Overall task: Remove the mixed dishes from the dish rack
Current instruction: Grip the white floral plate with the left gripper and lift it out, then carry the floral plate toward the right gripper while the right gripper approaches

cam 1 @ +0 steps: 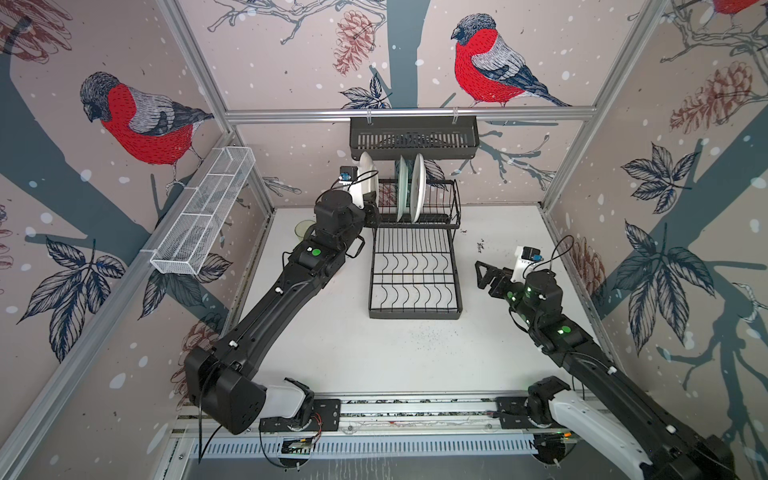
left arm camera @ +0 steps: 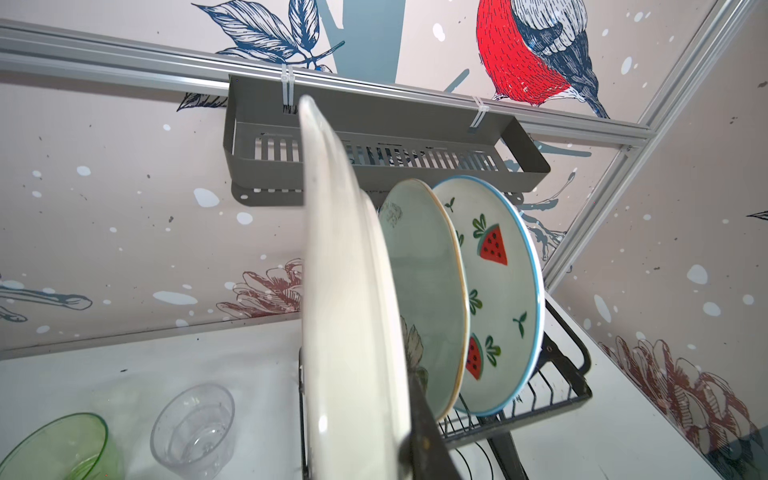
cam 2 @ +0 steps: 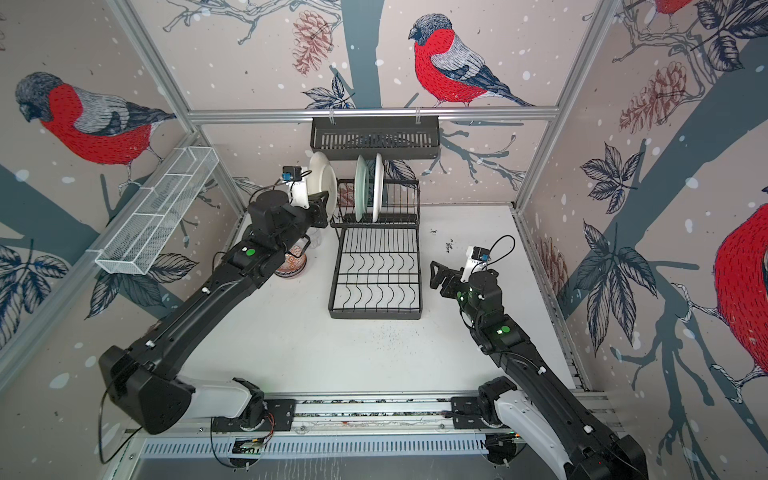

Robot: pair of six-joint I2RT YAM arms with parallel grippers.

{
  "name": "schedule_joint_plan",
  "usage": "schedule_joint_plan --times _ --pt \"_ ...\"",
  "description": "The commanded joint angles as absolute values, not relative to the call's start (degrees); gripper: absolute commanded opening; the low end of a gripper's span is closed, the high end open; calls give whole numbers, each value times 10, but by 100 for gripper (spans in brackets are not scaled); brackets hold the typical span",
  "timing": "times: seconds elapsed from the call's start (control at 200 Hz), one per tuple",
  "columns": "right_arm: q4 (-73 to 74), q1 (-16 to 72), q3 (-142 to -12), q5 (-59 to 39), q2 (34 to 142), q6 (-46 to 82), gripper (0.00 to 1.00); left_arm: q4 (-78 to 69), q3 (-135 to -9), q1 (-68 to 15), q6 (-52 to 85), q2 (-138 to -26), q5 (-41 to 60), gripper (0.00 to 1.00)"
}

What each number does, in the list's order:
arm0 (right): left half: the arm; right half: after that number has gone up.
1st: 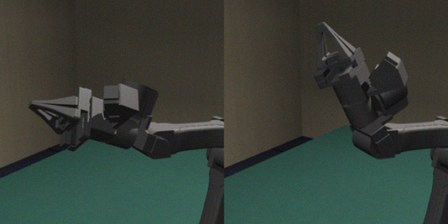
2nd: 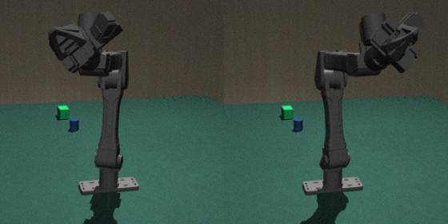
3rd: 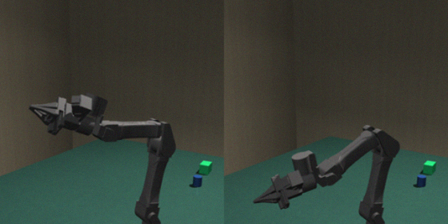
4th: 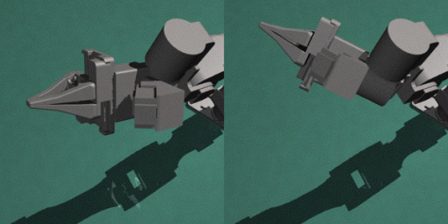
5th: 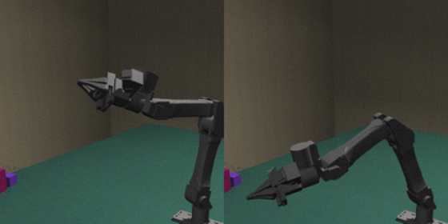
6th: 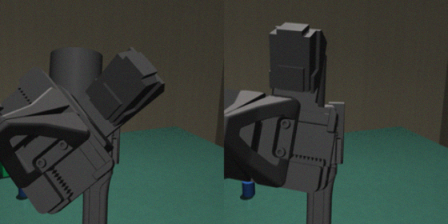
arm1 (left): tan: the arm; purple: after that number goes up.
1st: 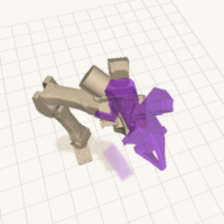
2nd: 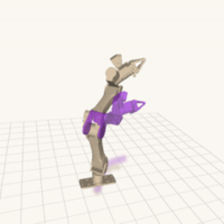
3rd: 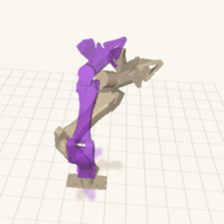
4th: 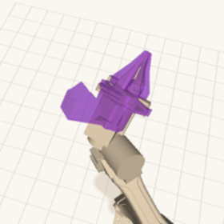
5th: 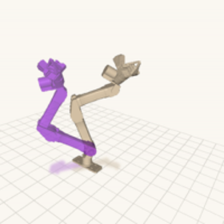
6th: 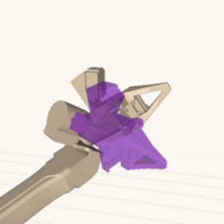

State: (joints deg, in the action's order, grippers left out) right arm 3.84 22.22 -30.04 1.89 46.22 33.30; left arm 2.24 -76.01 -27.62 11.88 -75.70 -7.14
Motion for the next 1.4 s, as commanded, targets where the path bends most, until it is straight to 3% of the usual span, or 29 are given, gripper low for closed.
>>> schedule_joint_plan --times 0.0,0.575,1.396 --pt "41 223 -308 -16 464 346 99 -30 -729 -275 118 -708 -109 0" --pt "17 226 -394 -134 565 364 100 9 -517 -281 151 -471 -49 0" --pt "-15 229 -459 -173 640 393 100 15 -441 -311 141 -459 49 0"
